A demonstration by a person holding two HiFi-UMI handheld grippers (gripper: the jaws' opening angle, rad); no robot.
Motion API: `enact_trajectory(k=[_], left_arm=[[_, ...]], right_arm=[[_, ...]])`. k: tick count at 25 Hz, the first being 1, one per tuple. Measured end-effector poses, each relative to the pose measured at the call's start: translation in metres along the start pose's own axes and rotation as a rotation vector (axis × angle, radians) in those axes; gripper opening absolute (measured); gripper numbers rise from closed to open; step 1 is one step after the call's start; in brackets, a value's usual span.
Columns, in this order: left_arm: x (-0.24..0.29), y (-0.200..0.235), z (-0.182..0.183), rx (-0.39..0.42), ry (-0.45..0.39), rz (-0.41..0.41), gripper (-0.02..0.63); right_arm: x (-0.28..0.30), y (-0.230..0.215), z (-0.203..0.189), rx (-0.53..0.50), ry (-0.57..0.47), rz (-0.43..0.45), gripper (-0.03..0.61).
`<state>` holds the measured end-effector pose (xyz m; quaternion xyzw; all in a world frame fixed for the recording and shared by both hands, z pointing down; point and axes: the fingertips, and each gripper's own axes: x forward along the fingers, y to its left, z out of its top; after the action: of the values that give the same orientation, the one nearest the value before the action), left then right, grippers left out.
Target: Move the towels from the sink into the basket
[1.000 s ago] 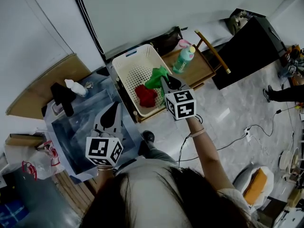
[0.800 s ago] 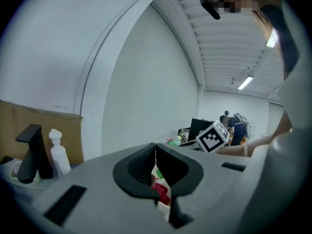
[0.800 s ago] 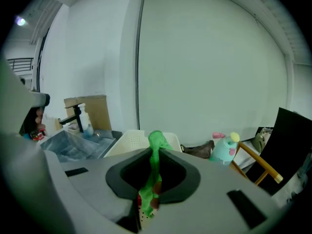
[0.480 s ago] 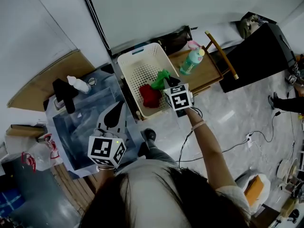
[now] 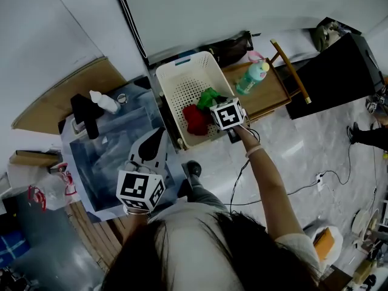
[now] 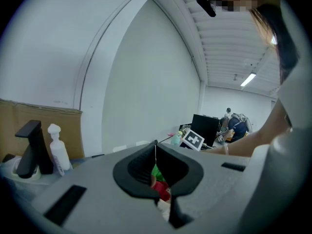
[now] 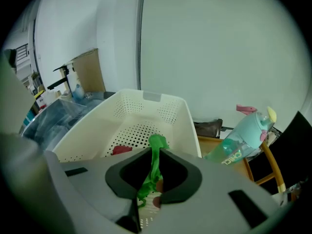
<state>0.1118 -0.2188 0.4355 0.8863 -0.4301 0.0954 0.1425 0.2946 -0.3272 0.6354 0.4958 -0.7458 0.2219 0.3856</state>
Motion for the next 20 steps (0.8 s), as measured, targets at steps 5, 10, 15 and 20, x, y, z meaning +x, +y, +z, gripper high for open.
enact_trajectory(k=[5,10,15,20], left_arm=[[-0.004,0.0,-0.001,0.002,0.004,-0.003,0.011],[-0.012,0.005,-0.002,0.007,0.004,-0.001,0.011],[-0.022,0.008,0.0,0.015,-0.005,-0.005,0.011],[-0.036,0.011,0.002,0.025,-0.019,-0.014,0.011]], right_arm=[[0.001,-0.004,0.005,0.024,-0.002,-0.006,0.066],[-0.009,-0.003,0.014,0.076,-0.046,-0.012,0.071],[-0.023,0.004,0.017,0.101,-0.089,-0.044,0.071],[-0.041,0.024,0.02,0.14,-0.14,-0.044,0.071]])
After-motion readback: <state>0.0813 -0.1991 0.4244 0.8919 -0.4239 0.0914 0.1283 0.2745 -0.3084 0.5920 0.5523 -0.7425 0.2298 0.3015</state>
